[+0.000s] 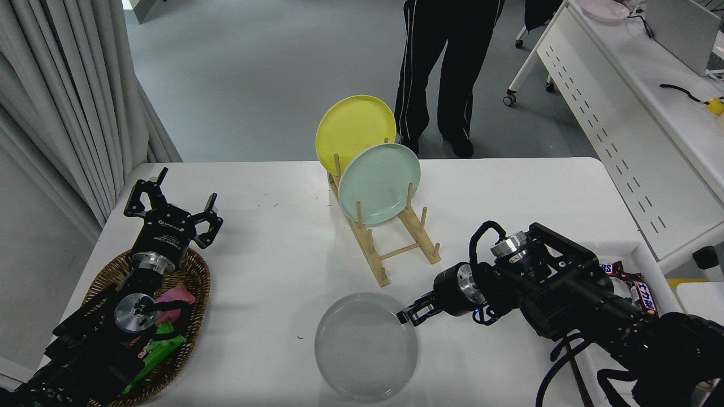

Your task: Place the plate on the table

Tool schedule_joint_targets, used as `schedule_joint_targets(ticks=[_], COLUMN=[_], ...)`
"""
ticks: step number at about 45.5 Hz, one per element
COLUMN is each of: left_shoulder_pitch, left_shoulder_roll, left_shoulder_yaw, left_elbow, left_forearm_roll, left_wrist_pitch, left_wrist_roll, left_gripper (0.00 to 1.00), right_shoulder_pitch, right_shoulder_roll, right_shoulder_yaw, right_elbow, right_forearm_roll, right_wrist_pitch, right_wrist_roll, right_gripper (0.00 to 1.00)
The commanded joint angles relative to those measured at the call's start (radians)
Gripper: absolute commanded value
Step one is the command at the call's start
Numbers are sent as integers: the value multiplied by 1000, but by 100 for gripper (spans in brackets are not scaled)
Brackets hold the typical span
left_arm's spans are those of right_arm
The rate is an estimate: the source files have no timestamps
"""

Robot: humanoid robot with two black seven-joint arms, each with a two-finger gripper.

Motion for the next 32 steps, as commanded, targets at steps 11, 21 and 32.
schedule_joint_targets(ticks=[11, 21, 32], left_shoulder_pitch=[0, 0, 0], left_shoulder_roll=[0, 0, 0], left_shoulder_yaw=[0, 0, 0], left_elbow=[0, 0, 0], left_forearm_roll=[0, 0, 0], left_wrist_pitch=[-1, -1, -1], left_wrist_roll=[0, 0, 0], left_gripper=[100, 100, 100], right_shoulder_pitch=[1, 7, 17], right_shoulder_roll=[1, -4, -10], right_shoulder_yaw=[1, 4, -3], right_elbow=[0, 0, 11], right_forearm_roll=[-3, -14, -15], right_wrist_pitch=[0, 0, 0], right_wrist_roll=[-2, -2, 0], right_gripper=[100, 100, 100])
